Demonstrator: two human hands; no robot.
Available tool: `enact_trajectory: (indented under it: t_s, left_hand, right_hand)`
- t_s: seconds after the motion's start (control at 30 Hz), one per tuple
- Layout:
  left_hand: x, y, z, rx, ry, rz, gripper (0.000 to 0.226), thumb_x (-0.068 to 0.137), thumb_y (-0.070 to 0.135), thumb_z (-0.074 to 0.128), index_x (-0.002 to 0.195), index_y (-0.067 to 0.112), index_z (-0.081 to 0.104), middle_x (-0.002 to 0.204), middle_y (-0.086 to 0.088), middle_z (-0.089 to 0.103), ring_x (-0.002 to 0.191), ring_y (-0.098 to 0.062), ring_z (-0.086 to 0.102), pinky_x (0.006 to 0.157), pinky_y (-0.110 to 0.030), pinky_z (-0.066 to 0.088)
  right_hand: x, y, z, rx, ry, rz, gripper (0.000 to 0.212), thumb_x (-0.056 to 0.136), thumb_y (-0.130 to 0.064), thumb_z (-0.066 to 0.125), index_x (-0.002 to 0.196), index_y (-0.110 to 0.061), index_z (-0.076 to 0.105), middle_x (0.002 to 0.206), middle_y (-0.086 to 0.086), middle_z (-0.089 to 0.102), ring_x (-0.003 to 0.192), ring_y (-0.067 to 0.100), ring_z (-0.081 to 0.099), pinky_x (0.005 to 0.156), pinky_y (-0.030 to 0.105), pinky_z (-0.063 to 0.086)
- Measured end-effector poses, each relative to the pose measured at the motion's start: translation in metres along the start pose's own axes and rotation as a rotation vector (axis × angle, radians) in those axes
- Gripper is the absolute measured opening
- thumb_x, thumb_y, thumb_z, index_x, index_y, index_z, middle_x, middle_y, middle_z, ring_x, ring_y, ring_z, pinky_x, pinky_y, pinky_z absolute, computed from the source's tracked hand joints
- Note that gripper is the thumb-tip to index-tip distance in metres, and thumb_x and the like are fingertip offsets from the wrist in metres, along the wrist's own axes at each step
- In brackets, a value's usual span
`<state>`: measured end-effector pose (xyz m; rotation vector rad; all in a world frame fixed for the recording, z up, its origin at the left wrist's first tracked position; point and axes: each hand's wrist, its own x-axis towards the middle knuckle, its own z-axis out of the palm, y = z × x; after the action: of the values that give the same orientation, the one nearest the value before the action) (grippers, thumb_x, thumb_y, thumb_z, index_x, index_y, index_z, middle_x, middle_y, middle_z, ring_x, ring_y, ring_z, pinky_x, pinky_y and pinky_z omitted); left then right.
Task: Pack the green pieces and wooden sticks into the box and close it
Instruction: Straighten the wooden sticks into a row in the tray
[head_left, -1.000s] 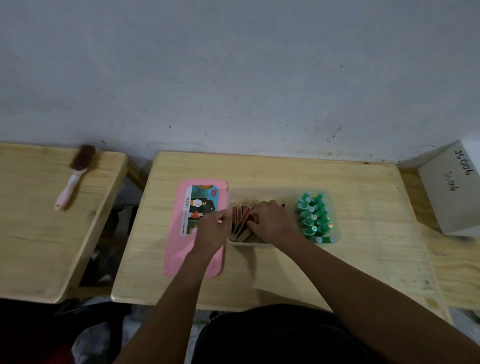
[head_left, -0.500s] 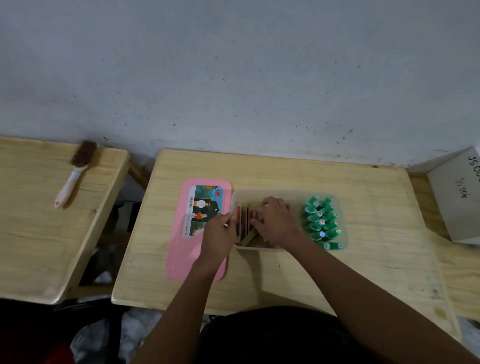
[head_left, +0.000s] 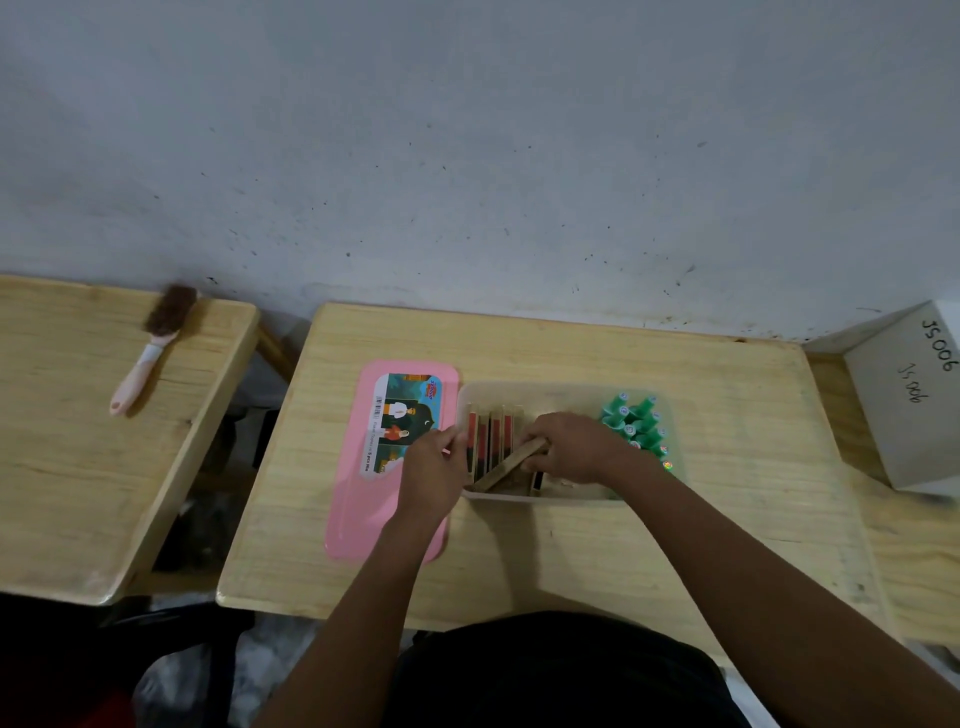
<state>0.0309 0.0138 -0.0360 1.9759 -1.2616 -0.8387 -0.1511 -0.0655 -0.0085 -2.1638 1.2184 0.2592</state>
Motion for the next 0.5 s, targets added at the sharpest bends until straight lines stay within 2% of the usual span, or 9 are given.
enact_trajectory:
  t_s: [0.07, 0.17, 0.23, 0.3, 0.4, 0.5]
  left_hand:
    - [0.000, 0.000, 0.001, -0.007, 0.006, -0.002, 0.027, 0.098, 0.019, 0.050, 0.105, 0.000, 0.067, 0.090, -0.009, 0.061, 0.080, -0.015, 0.058, 0.060, -0.011, 0.042]
    - [0.000, -0.001, 0.002, -0.020, 0.006, -0.001, 0.027, 0.098, 0.019, 0.049, 0.098, 0.001, 0.069, 0.084, -0.013, 0.062, 0.075, -0.021, 0.059, 0.060, -0.019, 0.044]
    - [0.000, -0.001, 0.002, -0.025, 0.024, 0.008, 0.026, 0.097, 0.019, 0.050, 0.099, 0.002, 0.069, 0.081, -0.011, 0.061, 0.073, -0.018, 0.057, 0.060, -0.019, 0.043]
    - [0.000, -0.001, 0.003, -0.026, 0.036, 0.012, 0.026, 0.097, 0.019, 0.050, 0.106, 0.002, 0.069, 0.085, -0.010, 0.063, 0.076, -0.016, 0.057, 0.063, -0.019, 0.045]
    - [-0.002, 0.000, 0.004, -0.032, 0.044, 0.020, 0.027, 0.097, 0.018, 0.049, 0.108, 0.000, 0.067, 0.086, -0.010, 0.062, 0.078, -0.016, 0.057, 0.067, -0.024, 0.048]
    - [-0.002, -0.001, 0.004, -0.025, 0.050, 0.023, 0.028, 0.098, 0.018, 0.049, 0.108, -0.002, 0.066, 0.087, -0.010, 0.060, 0.081, -0.017, 0.056, 0.072, -0.028, 0.048]
  right_hand:
    - [-0.007, 0.002, -0.006, 0.216, 0.008, 0.000, 0.019, 0.087, -0.038, 0.066, 0.102, -0.027, 0.070, 0.092, -0.006, 0.066, 0.083, 0.015, 0.059, 0.074, 0.034, 0.049]
    - [-0.016, 0.004, -0.010, 0.400, 0.108, -0.003, 0.025, 0.092, -0.043, 0.058, 0.102, -0.026, 0.072, 0.086, -0.001, 0.068, 0.068, 0.012, 0.057, 0.063, 0.027, 0.046]
    - [-0.019, 0.004, -0.010, 0.496, 0.155, 0.012, 0.026, 0.095, -0.043, 0.052, 0.101, -0.027, 0.071, 0.080, 0.002, 0.068, 0.060, 0.013, 0.056, 0.054, 0.023, 0.045]
    - [-0.021, 0.004, -0.008, 0.561, 0.192, 0.044, 0.029, 0.098, -0.039, 0.049, 0.100, -0.020, 0.071, 0.071, 0.000, 0.064, 0.054, 0.012, 0.052, 0.047, 0.017, 0.043]
    - [-0.021, 0.005, -0.004, 0.621, 0.240, 0.115, 0.046, 0.099, -0.042, 0.045, 0.085, -0.005, 0.068, 0.060, -0.003, 0.059, 0.048, 0.011, 0.049, 0.053, 0.023, 0.044]
    - [-0.020, 0.007, -0.002, 0.610, 0.261, 0.134, 0.052, 0.099, -0.046, 0.043, 0.068, -0.007, 0.061, 0.054, -0.002, 0.057, 0.045, 0.011, 0.049, 0.054, 0.025, 0.043]
